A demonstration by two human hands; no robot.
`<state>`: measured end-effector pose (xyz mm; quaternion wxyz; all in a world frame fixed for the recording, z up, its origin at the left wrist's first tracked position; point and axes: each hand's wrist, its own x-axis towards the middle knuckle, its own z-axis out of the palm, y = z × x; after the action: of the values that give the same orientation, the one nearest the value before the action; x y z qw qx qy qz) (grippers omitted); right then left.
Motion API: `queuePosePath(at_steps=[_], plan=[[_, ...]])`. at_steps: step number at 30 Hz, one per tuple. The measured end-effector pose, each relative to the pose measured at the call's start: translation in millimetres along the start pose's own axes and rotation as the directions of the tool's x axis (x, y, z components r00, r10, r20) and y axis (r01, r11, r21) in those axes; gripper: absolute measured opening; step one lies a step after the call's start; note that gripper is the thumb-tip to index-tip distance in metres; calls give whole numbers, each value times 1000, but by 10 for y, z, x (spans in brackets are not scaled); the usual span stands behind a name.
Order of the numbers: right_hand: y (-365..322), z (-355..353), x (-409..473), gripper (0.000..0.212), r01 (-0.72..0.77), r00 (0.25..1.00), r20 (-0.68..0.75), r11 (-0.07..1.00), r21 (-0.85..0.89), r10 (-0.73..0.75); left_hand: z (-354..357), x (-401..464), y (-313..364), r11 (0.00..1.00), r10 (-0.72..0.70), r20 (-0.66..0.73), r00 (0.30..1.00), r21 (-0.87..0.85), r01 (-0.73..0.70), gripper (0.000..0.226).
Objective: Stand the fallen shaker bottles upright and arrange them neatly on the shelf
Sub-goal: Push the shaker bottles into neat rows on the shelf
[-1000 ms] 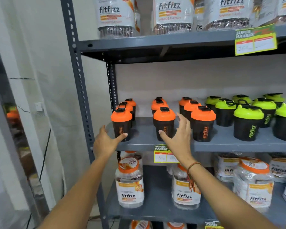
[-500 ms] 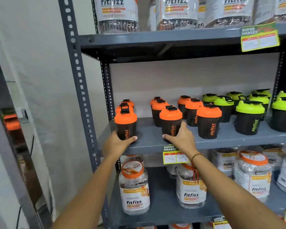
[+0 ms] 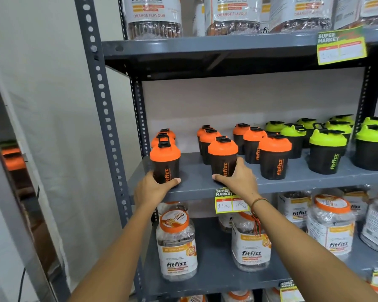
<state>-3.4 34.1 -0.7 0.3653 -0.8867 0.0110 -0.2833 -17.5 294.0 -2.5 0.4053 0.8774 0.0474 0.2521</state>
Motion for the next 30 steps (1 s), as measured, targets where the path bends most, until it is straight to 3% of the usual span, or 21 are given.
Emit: queuePosePath(at_steps=[19,25,27,30], plan=[[37,1,5,72,15,1000,17,1000,10,-15,-23,30,2,1000,-11,16,1000,1,11,72],[19,-11,-22,80,17,999,26,1000,26,-18,-17,19,-4,1000,-6,3,1000,16,6,78],[8,-16,-35,88,22,999,30,998,53,-24,-10,-23,5,999,-1,-39,999,-37,0,82],[8,-51,-52,109,16,999,34,993,119,-20,4,-203,68,958,-38,-252,967,-285,-37,86]])
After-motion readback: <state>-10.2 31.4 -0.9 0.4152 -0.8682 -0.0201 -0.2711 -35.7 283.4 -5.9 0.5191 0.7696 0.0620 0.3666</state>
